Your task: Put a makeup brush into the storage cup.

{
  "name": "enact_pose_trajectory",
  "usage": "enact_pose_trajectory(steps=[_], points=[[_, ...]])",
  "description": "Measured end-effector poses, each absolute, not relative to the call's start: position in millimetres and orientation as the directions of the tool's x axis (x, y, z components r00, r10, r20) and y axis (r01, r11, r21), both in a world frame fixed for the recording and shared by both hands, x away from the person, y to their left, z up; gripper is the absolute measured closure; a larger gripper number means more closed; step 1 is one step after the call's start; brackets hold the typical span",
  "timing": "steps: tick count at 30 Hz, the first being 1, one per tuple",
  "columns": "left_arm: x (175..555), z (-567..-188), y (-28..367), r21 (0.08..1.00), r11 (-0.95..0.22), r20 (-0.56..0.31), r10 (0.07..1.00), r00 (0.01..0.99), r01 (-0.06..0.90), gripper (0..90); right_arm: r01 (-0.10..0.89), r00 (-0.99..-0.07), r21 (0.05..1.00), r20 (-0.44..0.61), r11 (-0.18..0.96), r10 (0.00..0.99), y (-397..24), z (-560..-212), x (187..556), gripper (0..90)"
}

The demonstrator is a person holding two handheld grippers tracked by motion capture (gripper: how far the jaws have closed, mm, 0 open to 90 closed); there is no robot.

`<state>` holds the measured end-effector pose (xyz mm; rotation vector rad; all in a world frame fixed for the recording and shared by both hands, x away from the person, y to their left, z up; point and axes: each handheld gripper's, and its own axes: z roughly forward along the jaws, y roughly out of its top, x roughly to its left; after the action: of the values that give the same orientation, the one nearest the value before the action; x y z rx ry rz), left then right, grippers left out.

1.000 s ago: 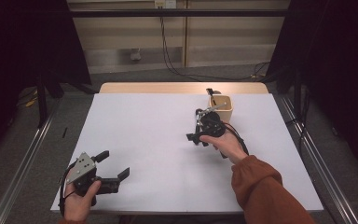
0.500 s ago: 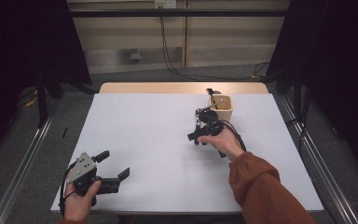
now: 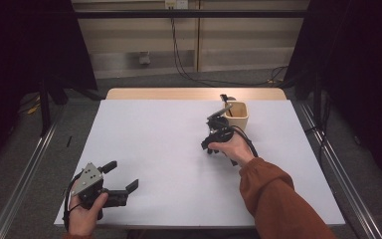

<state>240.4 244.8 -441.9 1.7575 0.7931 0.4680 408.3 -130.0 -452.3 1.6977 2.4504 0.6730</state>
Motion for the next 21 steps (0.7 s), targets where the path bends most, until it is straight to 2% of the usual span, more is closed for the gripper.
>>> enact_pose_trajectory(steps=[10,14,21], points=[[240.5,-442.0,244.7,0.942,-0.18,-0.073,0.712,0.698,0.282,2.7,0.888,-0.348,0.369,0.154,0.273,0.925,-126.9,-457.3,413.2,48.3],[240.4,-442.0,244.5,0.942,-0.18,-0.073,0.712,0.698,0.282,2.7,0.889,-0.345,0.362,0.126,0.281,0.93,-125.3,-457.3,414.8,55.5],[240.6,-442.0,244.4,0.942,-0.183,-0.071,0.71,0.701,0.281,2.7,0.895,-0.34,0.339,0.099,0.289,0.935,-123.4,-456.5,417.2,59.5]])
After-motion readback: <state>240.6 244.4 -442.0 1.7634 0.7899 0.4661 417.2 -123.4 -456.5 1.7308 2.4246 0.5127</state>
